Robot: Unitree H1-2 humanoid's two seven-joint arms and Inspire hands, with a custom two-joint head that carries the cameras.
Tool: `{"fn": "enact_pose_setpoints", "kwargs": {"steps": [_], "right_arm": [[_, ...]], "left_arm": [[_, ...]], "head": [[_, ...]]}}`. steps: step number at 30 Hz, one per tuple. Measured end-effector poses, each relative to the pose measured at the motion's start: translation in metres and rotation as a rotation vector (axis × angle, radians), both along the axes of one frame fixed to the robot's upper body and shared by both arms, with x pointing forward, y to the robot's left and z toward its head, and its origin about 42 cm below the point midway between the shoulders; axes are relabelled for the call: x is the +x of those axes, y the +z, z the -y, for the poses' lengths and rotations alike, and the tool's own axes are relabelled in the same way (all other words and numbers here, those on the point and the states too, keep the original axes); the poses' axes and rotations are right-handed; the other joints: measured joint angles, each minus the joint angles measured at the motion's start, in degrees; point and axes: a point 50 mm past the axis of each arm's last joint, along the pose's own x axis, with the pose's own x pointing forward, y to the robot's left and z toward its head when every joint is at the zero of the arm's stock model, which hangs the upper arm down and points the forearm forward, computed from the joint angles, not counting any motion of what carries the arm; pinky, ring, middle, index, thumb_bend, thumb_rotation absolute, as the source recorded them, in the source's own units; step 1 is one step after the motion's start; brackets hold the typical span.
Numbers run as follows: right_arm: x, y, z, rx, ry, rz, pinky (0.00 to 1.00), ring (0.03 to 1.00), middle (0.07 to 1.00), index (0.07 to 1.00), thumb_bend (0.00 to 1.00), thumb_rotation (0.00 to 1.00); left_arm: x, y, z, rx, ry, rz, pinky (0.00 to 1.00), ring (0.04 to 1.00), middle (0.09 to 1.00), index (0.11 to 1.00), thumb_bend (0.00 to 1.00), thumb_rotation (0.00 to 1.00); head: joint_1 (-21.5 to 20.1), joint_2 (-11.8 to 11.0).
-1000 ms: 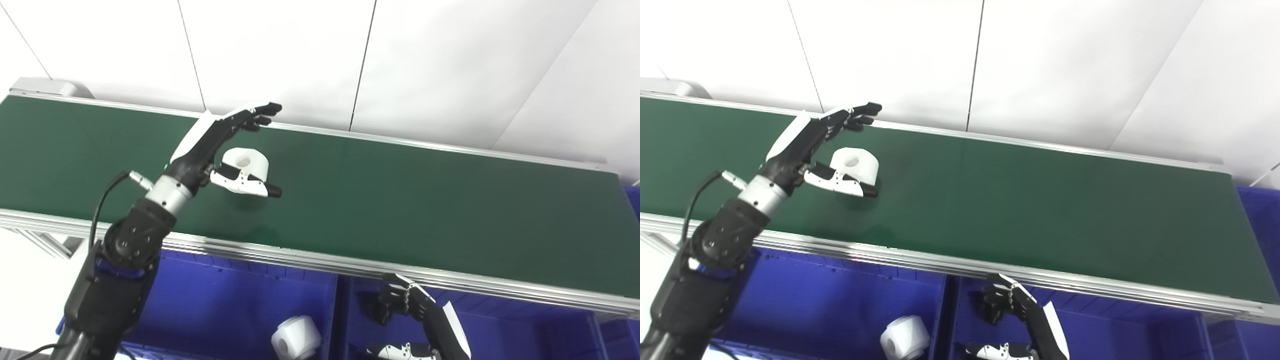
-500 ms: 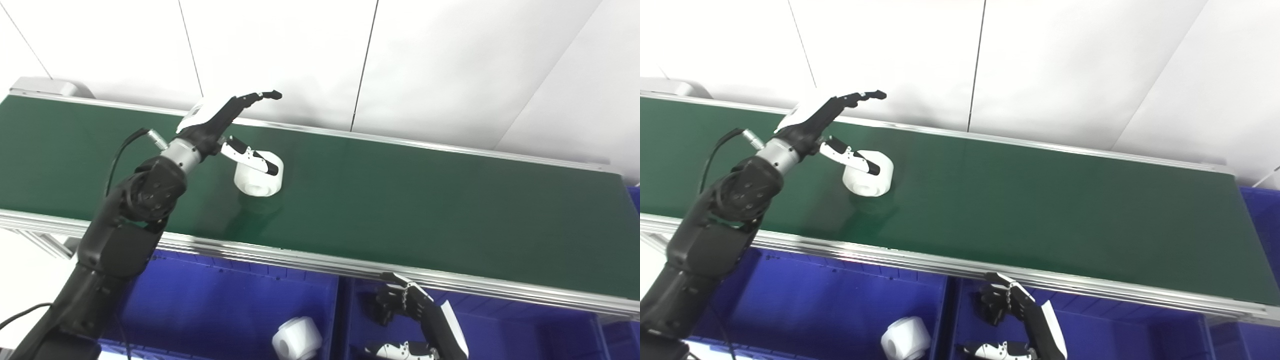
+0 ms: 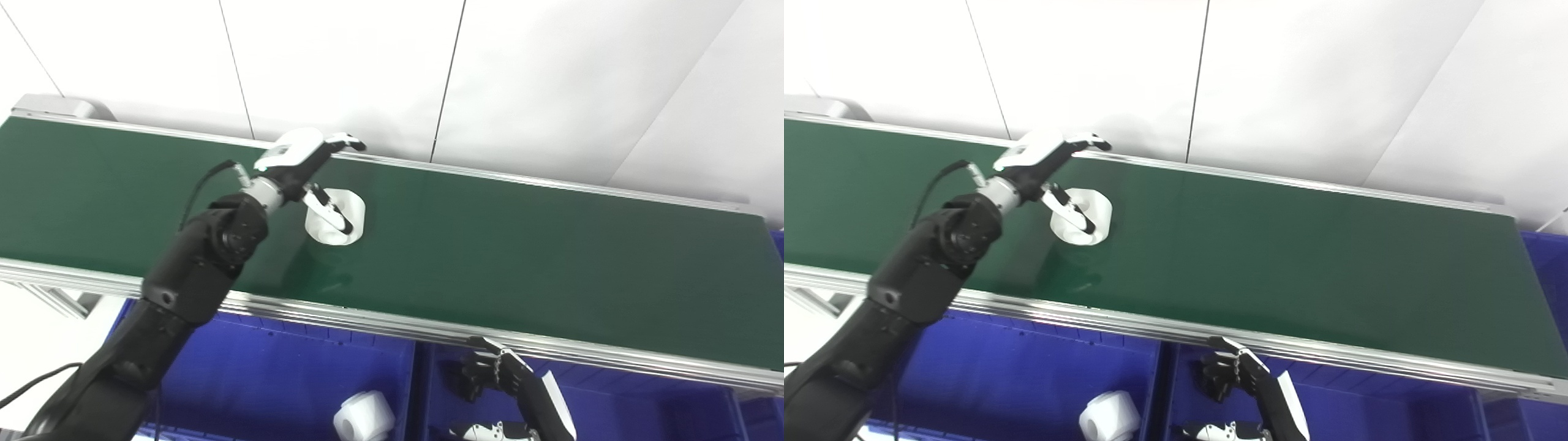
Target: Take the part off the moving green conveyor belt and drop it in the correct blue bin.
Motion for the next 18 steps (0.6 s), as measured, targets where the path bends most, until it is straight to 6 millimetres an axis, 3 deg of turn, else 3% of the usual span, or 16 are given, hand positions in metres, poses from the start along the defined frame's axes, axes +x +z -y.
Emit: {"fn": "enact_pose_setpoints", "kwargs": {"steps": [9, 15, 18], "right_arm": [[0.000, 0.000, 0.000, 0.005, -0.016, 0.002, 0.61, 0.653, 0.701, 0.789, 0.79, 0.04], [0.000, 0.001, 0.000, 0.011, -0.020, 0.003, 0.61, 0.662, 0.702, 0.791, 0.79, 0.05], [-0.001, 0.001, -0.001, 0.014, -0.022, 0.002, 0.61, 0.661, 0.702, 0.792, 0.79, 0.05]], "left_arm": [[-0.004, -0.015, 0.023, -0.005, -0.042, -0.040, 0.84, 0.884, 0.892, 0.825, 0.86, 0.00], [-0.005, -0.032, 0.027, 0.015, -0.051, -0.097, 0.67, 0.791, 0.840, 0.808, 0.78, 0.00], [-0.007, -0.036, 0.027, 0.043, -0.070, -0.126, 0.67, 0.788, 0.834, 0.801, 0.74, 0.00]], "head": [[-0.17, -0.26], [-0.44, -0.18], [-0.35, -0.18]]}}
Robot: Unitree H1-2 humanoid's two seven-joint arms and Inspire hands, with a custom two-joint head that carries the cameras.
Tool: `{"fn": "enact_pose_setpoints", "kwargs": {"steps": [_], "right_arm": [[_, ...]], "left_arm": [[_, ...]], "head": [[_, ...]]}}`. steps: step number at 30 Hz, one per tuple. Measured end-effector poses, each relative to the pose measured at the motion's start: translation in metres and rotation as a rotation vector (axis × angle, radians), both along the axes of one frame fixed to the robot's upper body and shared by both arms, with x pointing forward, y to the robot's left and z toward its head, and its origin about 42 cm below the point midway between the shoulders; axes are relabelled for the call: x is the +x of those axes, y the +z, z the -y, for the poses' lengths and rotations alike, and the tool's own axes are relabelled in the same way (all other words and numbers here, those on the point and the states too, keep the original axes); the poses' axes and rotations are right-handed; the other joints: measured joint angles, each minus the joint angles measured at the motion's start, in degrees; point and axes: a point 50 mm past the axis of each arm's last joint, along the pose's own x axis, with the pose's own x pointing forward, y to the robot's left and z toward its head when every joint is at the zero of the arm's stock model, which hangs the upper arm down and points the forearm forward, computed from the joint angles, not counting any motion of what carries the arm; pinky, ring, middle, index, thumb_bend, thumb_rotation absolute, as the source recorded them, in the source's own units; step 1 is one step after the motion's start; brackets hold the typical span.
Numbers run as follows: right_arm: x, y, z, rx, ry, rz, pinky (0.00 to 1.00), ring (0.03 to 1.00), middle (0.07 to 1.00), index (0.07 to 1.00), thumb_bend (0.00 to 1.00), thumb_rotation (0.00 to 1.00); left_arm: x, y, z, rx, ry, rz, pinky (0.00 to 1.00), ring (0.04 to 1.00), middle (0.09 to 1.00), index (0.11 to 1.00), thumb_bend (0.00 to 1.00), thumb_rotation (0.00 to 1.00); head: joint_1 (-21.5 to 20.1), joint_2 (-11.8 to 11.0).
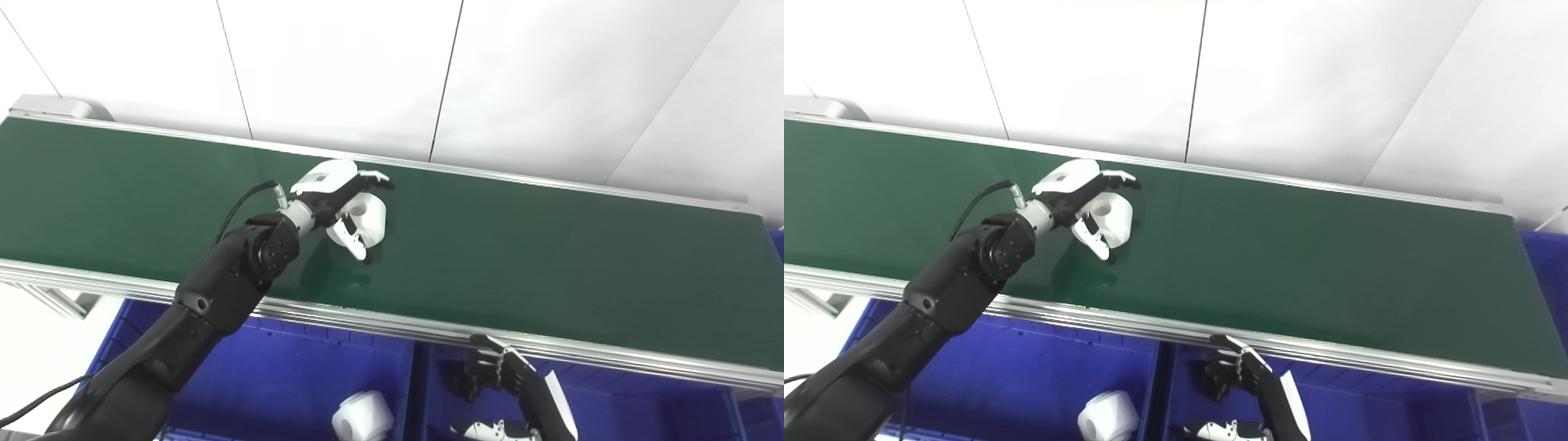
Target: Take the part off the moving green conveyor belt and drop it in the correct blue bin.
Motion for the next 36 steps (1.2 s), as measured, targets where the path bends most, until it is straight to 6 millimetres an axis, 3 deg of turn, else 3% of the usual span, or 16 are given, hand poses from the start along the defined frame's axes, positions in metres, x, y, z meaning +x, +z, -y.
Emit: {"fn": "enact_pose_setpoints", "kwargs": {"steps": [2, 4, 5, 6, 8, 11, 15, 21, 23, 26, 29, 32, 36], "right_arm": [[0.000, 0.000, 0.000, 0.000, 0.000, 0.000, 0.61, 0.662, 0.703, 0.792, 0.79, 0.05], [0.000, 0.000, 0.000, 0.001, -0.003, 0.001, 0.61, 0.659, 0.701, 0.789, 0.79, 0.05], [0.000, 0.001, -0.001, 0.003, -0.006, 0.003, 0.61, 0.659, 0.701, 0.789, 0.79, 0.05], [0.000, 0.001, -0.001, 0.004, -0.007, 0.004, 0.61, 0.660, 0.701, 0.790, 0.79, 0.04], [0.000, 0.001, -0.001, 0.005, -0.007, 0.005, 0.61, 0.661, 0.701, 0.790, 0.79, 0.04], [0.000, 0.001, -0.001, 0.005, -0.008, 0.005, 0.61, 0.661, 0.701, 0.793, 0.79, 0.06], [0.001, 0.001, -0.001, 0.005, -0.008, 0.006, 0.61, 0.663, 0.700, 0.791, 0.78, 0.06], [-0.002, 0.000, 0.000, 0.014, -0.015, -0.003, 0.61, 0.665, 0.701, 0.791, 0.78, 0.08], [-0.002, 0.000, 0.000, 0.016, -0.016, -0.003, 0.61, 0.667, 0.702, 0.790, 0.78, 0.07], [-0.002, 0.000, -0.001, 0.022, -0.019, -0.003, 0.61, 0.669, 0.702, 0.789, 0.77, 0.07], [-0.004, 0.001, -0.001, 0.023, -0.020, -0.003, 0.60, 0.665, 0.701, 0.791, 0.77, 0.09], [-0.006, 0.002, -0.001, 0.023, -0.022, -0.002, 0.60, 0.656, 0.696, 0.790, 0.77, 0.08], [-0.007, 0.003, -0.002, 0.026, -0.023, 0.002, 0.61, 0.663, 0.695, 0.785, 0.77, 0.07]], "left_arm": [[0.000, 0.001, 0.000, 0.021, -0.005, -0.003, 0.66, 0.775, 0.828, 0.791, 0.73, 0.00], [0.001, 0.004, 0.001, 0.036, -0.002, -0.009, 0.52, 0.627, 0.805, 0.769, 0.72, 0.00], [0.001, 0.005, 0.001, 0.042, 0.002, -0.011, 0.50, 0.608, 0.802, 0.766, 0.71, 0.00], [0.001, 0.005, 0.001, 0.049, 0.007, -0.011, 0.48, 0.506, 0.737, 0.702, 0.54, 0.00], [0.001, 0.002, 0.000, 0.085, 0.027, -0.025, 0.48, 0.486, 0.708, 0.670, 0.50, 0.00], [0.004, 0.006, 0.010, 0.175, 0.027, -0.017, 0.41, 0.419, 0.538, 0.556, 0.50, 0.00], [0.010, 0.018, 0.018, 0.256, 0.037, -0.014, 0.43, 0.439, 0.535, 0.482, 0.50, 0.00], [0.002, 0.013, 0.018, 0.189, 0.092, -0.012, 0.44, 0.444, 0.524, 0.485, 0.50, 0.00], [0.000, 0.013, 0.014, 0.160, 0.111, -0.019, 0.37, 0.403, 0.477, 0.520, 0.50, 0.00], [-0.006, 0.011, 0.003, 0.107, 0.150, -0.028, 0.35, 0.394, 0.466, 0.526, 0.50, 0.00], [-0.020, 0.017, -0.007, 0.010, 0.180, -0.017, 0.34, 0.390, 0.499, 0.518, 0.50, 0.00], [-0.035, 0.026, -0.013, -0.101, 0.199, 0.004, 0.30, 0.372, 0.473, 0.525, 0.50, 0.00], [-0.060, 0.042, -0.023, -0.256, 0.221, 0.064, 0.34, 0.394, 0.495, 0.514, 0.50, 0.00]], "head": [[0.17, 0.17], [0.09, 0.18], [0.09, 0.18], [0.09, 0.18], [0.09, 0.18], [0.00, 0.44], [0.18, 0.44], [0.18, 0.53], [0.44, 0.27], [-0.17, 0.35], [-0.61, 0.52], [-0.79, 0.79], [-0.79, 0.44]]}}
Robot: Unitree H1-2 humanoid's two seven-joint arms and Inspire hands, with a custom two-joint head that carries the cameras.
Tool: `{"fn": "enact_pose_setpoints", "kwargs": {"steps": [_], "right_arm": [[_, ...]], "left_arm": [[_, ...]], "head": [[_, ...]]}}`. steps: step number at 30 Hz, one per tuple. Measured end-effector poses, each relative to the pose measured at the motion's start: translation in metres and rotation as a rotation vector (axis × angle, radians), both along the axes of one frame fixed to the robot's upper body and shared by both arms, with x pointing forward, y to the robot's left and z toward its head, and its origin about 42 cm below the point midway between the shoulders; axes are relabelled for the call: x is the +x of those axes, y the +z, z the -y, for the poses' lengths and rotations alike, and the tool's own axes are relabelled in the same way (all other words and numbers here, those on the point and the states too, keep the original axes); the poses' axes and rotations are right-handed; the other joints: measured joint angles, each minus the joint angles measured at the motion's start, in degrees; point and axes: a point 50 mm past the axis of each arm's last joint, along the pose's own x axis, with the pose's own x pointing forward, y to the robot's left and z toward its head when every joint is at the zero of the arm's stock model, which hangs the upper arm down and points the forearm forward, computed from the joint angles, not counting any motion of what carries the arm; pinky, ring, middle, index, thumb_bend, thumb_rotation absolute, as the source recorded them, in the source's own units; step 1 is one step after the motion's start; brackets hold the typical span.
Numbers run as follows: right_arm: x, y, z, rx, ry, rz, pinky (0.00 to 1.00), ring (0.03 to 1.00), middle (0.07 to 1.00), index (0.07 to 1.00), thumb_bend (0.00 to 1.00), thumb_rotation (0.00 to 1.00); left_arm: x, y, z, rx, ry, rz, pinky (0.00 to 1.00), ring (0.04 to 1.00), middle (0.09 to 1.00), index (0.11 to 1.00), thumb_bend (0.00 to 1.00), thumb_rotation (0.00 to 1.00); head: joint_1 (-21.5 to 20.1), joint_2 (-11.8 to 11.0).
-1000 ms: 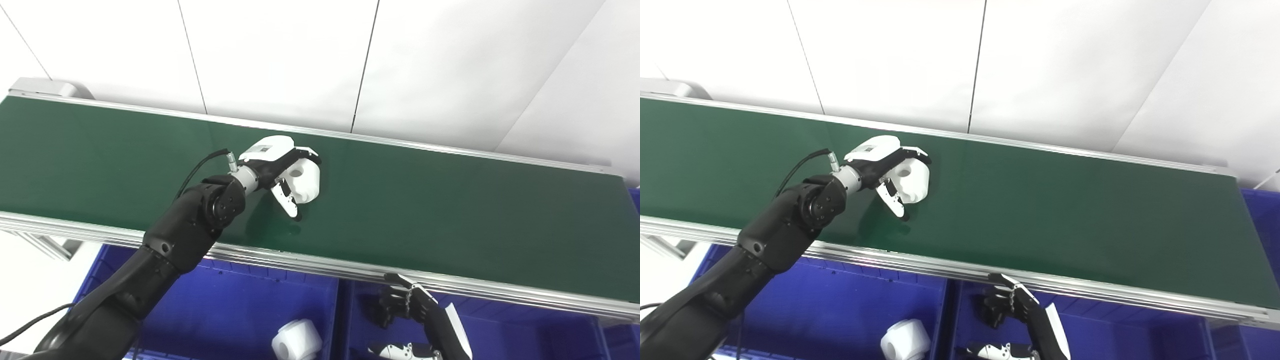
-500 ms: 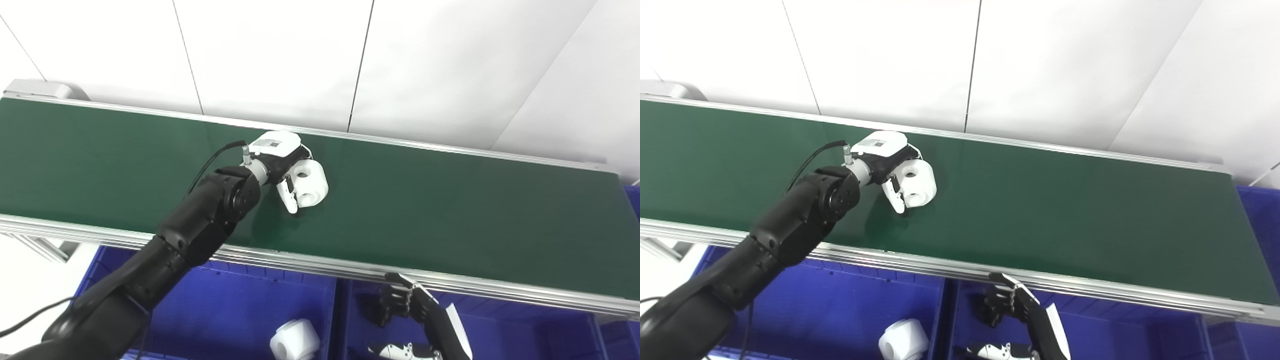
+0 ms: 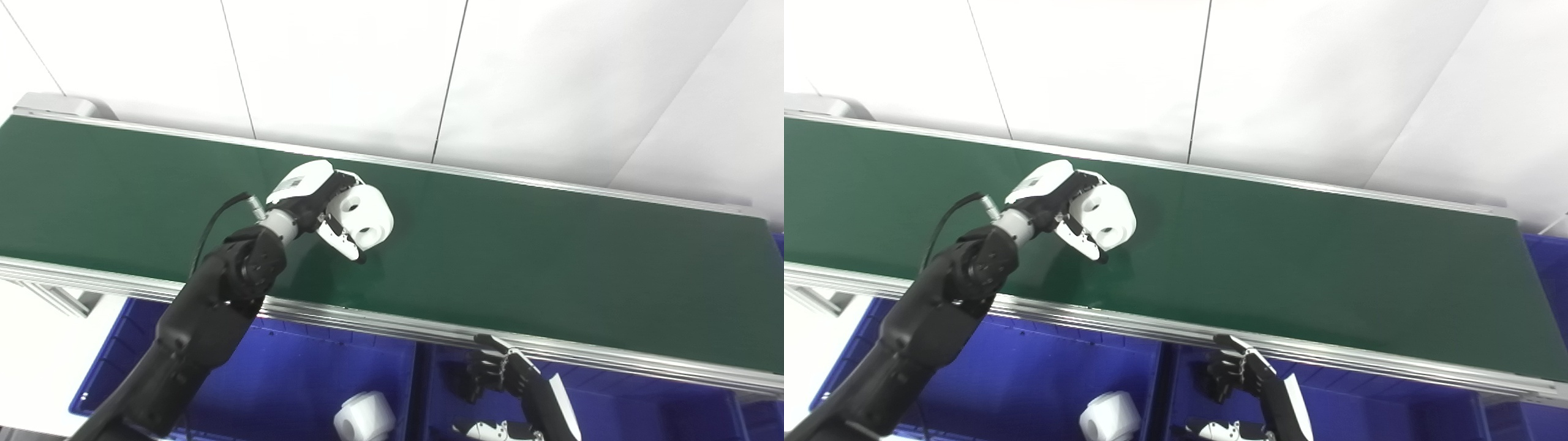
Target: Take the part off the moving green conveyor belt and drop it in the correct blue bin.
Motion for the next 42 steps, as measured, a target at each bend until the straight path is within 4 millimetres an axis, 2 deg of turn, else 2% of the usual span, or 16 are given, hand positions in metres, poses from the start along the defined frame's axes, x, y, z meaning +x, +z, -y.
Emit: {"fn": "enact_pose_setpoints", "kwargs": {"steps": [3, 6, 10, 11, 16, 19, 24, 32, 37, 40, 41, 42], "right_arm": [[-0.003, 0.000, 0.001, -0.002, -0.002, -0.004, 0.61, 0.658, 0.692, 0.789, 0.77, 0.08], [-0.005, 0.003, 0.003, -0.006, -0.003, 0.004, 0.59, 0.648, 0.691, 0.791, 0.77, 0.09], [-0.005, 0.004, 0.006, -0.012, -0.005, 0.008, 0.62, 0.662, 0.695, 0.785, 0.77, 0.09], [-0.005, 0.004, 0.007, -0.012, -0.005, 0.007, 0.62, 0.669, 0.698, 0.787, 0.77, 0.08], [-0.009, 0.006, 0.009, -0.010, -0.002, 0.005, 0.62, 0.671, 0.698, 0.784, 0.77, 0.11], [-0.009, 0.008, 0.010, -0.011, -0.004, 0.013, 0.62, 0.672, 0.700, 0.787, 0.77, 0.12], [-0.008, 0.010, 0.013, -0.014, -0.006, 0.021, 0.62, 0.668, 0.697, 0.785, 0.77, 0.13], [-0.012, 0.012, 0.014, 0.000, -0.005, 0.018, 0.62, 0.667, 0.696, 0.790, 0.77, 0.11], [-0.013, 0.015, 0.014, 0.004, -0.009, 0.028, 0.62, 0.665, 0.694, 0.788, 0.77, 0.11], [-0.013, 0.016, 0.013, 0.007, -0.013, 0.030, 0.61, 0.665, 0.693, 0.786, 0.77, 0.11], [-0.013, 0.016, 0.013, 0.008, -0.014, 0.031, 0.61, 0.663, 0.691, 0.786, 0.77, 0.11], [-0.013, 0.016, 0.013, 0.009, -0.015, 0.031, 0.61, 0.663, 0.691, 0.785, 0.77, 0.11]], "left_arm": [[-0.027, 0.007, -0.008, -0.108, -0.004, 0.038, 0.42, 0.427, 0.521, 0.492, 0.50, 0.00], [-0.053, 0.000, -0.018, -0.185, -0.034, 0.031, 0.45, 0.448, 0.525, 0.477, 0.50, 0.00], [-0.080, -0.019, -0.029, -0.256, -0.092, 0.028, 0.47, 0.463, 0.521, 0.470, 0.50, 0.00], [-0.089, -0.026, -0.032, -0.265, -0.103, 0.026, 0.50, 0.475, 0.515, 0.469, 0.50, 0.00], [-0.130, -0.062, -0.048, -0.278, -0.085, -0.047, 0.51, 0.481, 0.512, 0.471, 0.50, 0.00], [-0.148, -0.075, -0.056, -0.294, -0.069, -0.079, 0.50, 0.475, 0.520, 0.467, 0.50, 0.00], [-0.170, -0.103, -0.068, -0.273, -0.035, -0.116, 0.54, 0.489, 0.521, 0.458, 0.50, 0.00], [-0.182, -0.135, -0.077, -0.089, -0.045, -0.161, 0.58, 0.499, 0.517, 0.462, 0.50, 0.00], [-0.177, -0.147, -0.074, -0.030, -0.066, -0.189, 0.58, 0.490, 0.518, 0.467, 0.50, 0.00], [-0.170, -0.148, -0.068, 0.020, -0.082, -0.192, 0.59, 0.486, 0.517, 0.471, 0.50, 0.00], [-0.167, -0.148, -0.065, 0.039, -0.085, -0.196, 0.62, 0.603, 0.525, 0.472, 0.51, 0.00], [-0.165, -0.149, -0.063, 0.058, -0.090, -0.199, 0.64, 0.643, 0.527, 0.472, 0.51, 0.00]], "head": [[-0.35, 0.61], [-0.35, 1.23], [-0.88, 1.84], [-0.79, 2.11], [-0.70, 2.72], [-0.62, 3.16], [-0.35, 4.13], [-0.44, 4.74], [-0.53, 4.92], [-0.35, 5.01], [-0.35, 5.01], [-0.44, 4.92]]}}
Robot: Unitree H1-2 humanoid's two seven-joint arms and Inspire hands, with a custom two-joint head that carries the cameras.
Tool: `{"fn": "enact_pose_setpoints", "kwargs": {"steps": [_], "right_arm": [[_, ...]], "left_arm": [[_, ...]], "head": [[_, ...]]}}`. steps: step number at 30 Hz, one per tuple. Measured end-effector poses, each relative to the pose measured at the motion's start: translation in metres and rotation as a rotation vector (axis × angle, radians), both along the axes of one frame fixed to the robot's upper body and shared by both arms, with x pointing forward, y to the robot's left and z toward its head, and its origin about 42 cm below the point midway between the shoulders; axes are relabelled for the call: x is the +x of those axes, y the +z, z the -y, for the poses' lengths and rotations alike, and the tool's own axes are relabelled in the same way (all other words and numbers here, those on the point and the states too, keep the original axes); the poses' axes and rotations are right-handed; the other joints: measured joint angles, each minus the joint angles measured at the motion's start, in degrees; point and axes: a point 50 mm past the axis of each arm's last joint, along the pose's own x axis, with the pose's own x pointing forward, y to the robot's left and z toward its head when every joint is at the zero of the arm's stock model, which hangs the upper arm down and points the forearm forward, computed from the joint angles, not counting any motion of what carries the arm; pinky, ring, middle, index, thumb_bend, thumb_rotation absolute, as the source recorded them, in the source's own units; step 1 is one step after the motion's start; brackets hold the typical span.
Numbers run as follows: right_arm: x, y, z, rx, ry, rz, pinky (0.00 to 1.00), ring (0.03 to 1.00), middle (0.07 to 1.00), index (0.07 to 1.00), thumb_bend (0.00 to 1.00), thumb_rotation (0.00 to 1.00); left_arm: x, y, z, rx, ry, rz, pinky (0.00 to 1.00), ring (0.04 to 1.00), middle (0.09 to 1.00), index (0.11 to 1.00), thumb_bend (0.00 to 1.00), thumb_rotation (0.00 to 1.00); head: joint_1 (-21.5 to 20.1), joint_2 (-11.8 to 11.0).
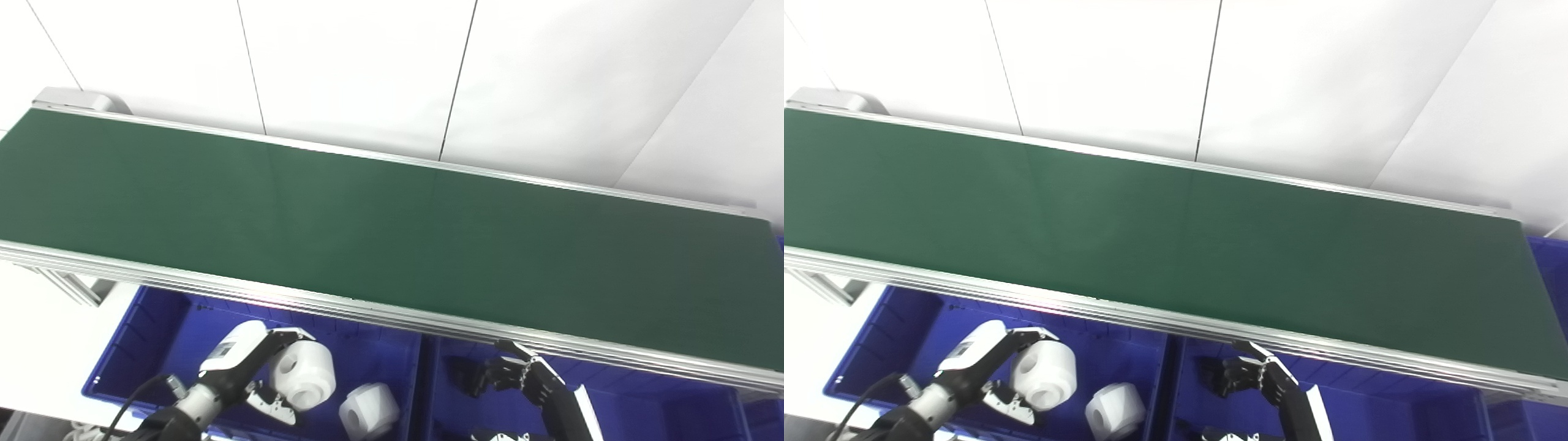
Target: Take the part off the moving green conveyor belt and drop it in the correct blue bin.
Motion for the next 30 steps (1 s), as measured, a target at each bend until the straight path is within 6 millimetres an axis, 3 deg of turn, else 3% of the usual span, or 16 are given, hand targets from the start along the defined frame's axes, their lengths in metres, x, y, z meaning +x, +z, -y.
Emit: {"fn": "enact_pose_setpoints", "kwargs": {"steps": [2, 3, 5, 8, 11, 16, 20, 23, 26, 30], "right_arm": [[0.000, 0.000, 0.000, 0.000, -0.002, 0.000, 0.61, 0.661, 0.691, 0.786, 0.77, 0.12], [0.000, 0.000, 0.000, -0.001, -0.002, 0.000, 0.61, 0.660, 0.691, 0.786, 0.77, 0.12], [0.000, 0.000, -0.001, -0.001, -0.001, 0.000, 0.61, 0.661, 0.690, 0.787, 0.77, 0.11], [-0.001, 0.000, 0.000, 0.001, -0.002, -0.002, 0.61, 0.662, 0.688, 0.782, 0.77, 0.11], [-0.001, 0.000, 0.000, 0.001, -0.005, -0.003, 0.61, 0.655, 0.684, 0.777, 0.78, 0.12], [-0.002, -0.001, 0.000, -0.001, -0.006, -0.004, 0.61, 0.653, 0.691, 0.783, 0.77, 0.13], [-0.002, -0.001, -0.001, 0.001, -0.002, -0.004, 0.60, 0.655, 0.694, 0.786, 0.77, 0.13], [-0.003, -0.001, 0.000, 0.001, -0.001, -0.006, 0.59, 0.653, 0.692, 0.789, 0.77, 0.14], [-0.004, 0.000, 0.000, 0.000, 0.000, -0.006, 0.60, 0.653, 0.692, 0.785, 0.78, 0.13], [-0.003, 0.001, 0.000, 0.000, 0.000, -0.001, 0.60, 0.654, 0.695, 0.784, 0.78, 0.13]], "left_arm": [[0.003, -0.001, 0.005, 0.021, -0.023, -0.001, 0.74, 0.737, 0.699, 0.494, 0.51, 0.06], [0.004, -0.002, 0.007, 0.033, -0.036, -0.004, 0.76, 0.753, 0.724, 0.497, 0.51, 0.07], [0.004, -0.007, 0.010, 0.055, -0.051, -0.021, 0.91, 0.847, 0.830, 0.729, 0.68, 0.37], [0.001, -0.010, 0.010, 0.074, -0.048, -0.039, 0.92, 0.937, 0.947, 0.836, 0.83, 0.50], [-0.004, -0.009, 0.008, 0.046, -0.021, -0.041, 0.91, 0.983, 0.995, 0.894, 0.93, 0.51], [-0.012, 0.006, 0.006, -0.124, 0.035, -0.060, 0.93, 0.998, 1.000, 0.934, 0.98, 0.44], [-0.015, 0.013, 0.011, -0.406, 0.007, -0.164, 0.92, 0.946, 0.924, 0.880, 1.00, 0.33], [-0.016, 0.023, 0.017, -0.580, -0.032, -0.184, 0.82, 0.849, 0.855, 0.821, 0.99, 0.27], [-0.017, 0.034, 0.031, -0.757, -0.065, -0.193, 0.76, 0.798, 0.832, 0.805, 0.98, 0.26], [-0.019, 0.032, 0.054, -0.851, -0.077, -0.212, 0.74, 0.778, 0.820, 0.798, 0.96, 0.25]], "head": [[-0.18, -0.18], [-0.18, -0.26], [-0.26, -0.35], [-0.35, -0.62], [-0.44, -0.88], [-0.70, -0.35], [-0.70, -0.35], [-1.23, 0.00], [-1.32, 0.09], [-1.41, 0.26]]}}
